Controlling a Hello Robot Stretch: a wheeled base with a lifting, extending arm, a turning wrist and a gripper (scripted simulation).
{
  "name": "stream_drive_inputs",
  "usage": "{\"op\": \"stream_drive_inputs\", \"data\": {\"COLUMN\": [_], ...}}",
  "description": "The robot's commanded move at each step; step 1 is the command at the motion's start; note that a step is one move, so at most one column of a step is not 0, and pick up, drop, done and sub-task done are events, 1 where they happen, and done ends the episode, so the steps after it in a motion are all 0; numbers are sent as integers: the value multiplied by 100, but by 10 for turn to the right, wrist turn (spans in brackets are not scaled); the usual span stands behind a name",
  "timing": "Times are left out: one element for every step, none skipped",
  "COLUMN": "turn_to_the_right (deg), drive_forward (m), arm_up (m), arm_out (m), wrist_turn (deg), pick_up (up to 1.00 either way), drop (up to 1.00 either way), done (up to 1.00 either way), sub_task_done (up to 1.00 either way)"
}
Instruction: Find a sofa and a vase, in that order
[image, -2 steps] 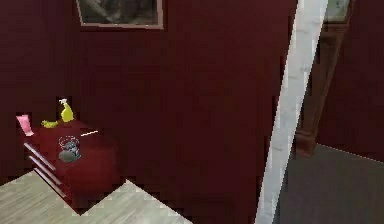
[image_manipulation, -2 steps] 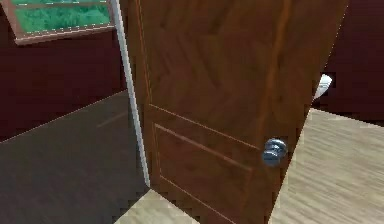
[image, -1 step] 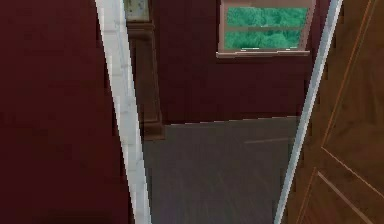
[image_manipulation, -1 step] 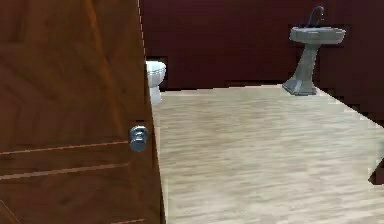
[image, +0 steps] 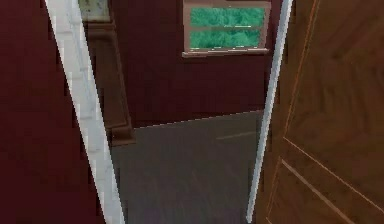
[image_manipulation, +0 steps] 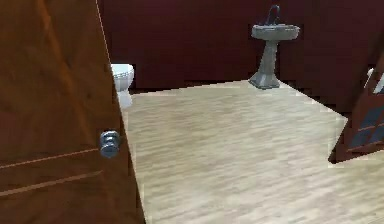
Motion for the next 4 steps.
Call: {"op": "stream_drive_inputs", "data": {"turn_to_the_right": [0, 120, 0, -120], "drive_forward": [100, 0, 20, 0], "arm_up": [0, 0, 0, 0], "arm_out": [0, 0, 0, 0], "wrist_turn": [0, 0, 0, 0], "pick_up": [0, 0, 0, 0], "drop": [0, 0, 0, 0], "done": [0, 0, 0, 0], "sub_task_done": [0, 0, 0, 0]}}
